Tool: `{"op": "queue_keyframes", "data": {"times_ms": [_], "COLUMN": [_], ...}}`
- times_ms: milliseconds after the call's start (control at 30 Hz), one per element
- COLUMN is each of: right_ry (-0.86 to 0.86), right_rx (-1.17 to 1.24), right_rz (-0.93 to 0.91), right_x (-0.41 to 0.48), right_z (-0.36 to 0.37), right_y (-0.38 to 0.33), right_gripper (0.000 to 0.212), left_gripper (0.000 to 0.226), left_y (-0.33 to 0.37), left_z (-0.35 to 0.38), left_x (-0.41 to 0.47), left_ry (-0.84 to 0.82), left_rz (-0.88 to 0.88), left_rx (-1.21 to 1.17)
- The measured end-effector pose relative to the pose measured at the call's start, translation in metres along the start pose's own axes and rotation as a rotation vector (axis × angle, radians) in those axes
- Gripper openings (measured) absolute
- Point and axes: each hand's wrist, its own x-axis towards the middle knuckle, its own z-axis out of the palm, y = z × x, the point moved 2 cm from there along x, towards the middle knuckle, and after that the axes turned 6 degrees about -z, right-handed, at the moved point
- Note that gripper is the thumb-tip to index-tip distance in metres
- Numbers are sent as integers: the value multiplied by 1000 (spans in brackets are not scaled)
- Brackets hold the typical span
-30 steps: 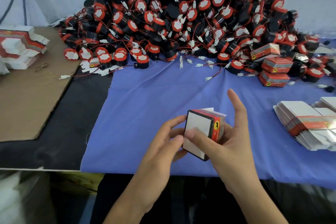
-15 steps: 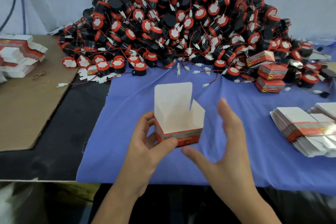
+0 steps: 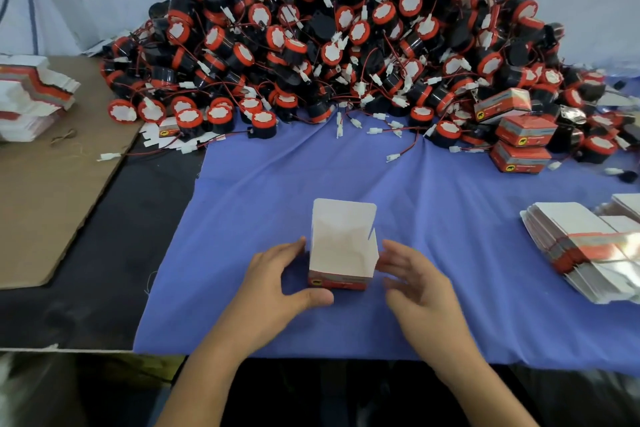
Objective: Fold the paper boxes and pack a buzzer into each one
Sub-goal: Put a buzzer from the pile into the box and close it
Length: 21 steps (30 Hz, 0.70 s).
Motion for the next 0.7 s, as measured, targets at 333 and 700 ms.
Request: {"op": "queue_keyframes", "data": {"times_ms": [333,700], "right_ry": [-156,-360], "right_rx": [362,38], "right_rz": [250,53], "right_x": [150,339], "right_z": [18,184], "right_y": [-19,-12], "right_gripper": [44,66], "left_gripper": [35,41], "left_y": [9,17], "left_z": [-50,-75], "left_x": [77,261], "left_ry": [214,431], "left_rz": [-98,-177], "left_rx": [-784,-713]}}
